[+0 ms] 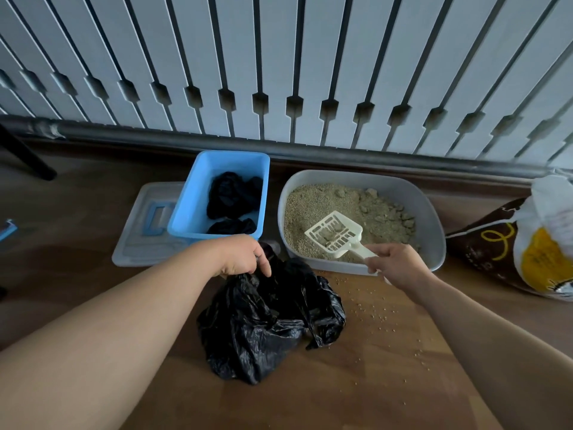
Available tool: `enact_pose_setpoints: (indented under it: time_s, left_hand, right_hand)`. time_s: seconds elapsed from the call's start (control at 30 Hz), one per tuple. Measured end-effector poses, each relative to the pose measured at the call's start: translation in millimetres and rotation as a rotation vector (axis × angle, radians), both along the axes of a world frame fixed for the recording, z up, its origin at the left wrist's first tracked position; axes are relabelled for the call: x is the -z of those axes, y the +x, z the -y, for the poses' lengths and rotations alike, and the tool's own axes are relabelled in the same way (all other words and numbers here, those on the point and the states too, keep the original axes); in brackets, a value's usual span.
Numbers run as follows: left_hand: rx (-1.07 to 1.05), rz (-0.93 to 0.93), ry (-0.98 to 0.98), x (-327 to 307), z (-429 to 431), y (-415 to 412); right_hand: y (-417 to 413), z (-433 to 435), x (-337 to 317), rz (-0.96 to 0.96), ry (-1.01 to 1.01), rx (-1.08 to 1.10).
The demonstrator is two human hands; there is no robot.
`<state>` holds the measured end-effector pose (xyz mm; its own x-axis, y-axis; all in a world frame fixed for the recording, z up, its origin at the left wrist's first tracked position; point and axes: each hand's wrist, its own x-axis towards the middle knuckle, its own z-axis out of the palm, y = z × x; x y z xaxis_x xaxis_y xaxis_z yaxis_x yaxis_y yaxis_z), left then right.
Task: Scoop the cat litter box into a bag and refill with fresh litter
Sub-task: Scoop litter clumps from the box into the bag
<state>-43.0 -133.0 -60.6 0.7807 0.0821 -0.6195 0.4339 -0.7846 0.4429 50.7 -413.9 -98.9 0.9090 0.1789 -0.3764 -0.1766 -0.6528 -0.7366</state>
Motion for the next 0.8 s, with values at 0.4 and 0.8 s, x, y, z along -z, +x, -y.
enact_pose_setpoints:
  time_s: [0.4,0.8]
  left_hand:
    - [-0.133,-0.085,0.003,-6.2,7.4,-9.6]
    - [-0.226,-0.063,-0.076,-9.4,10.9,-14.9]
  right_hand:
    - [-21.5,-5.2,-36.5,-0.064,0.122,-0.331]
    - [-71.1,-59.2,-40.2,0.224,-0.37,-0.784]
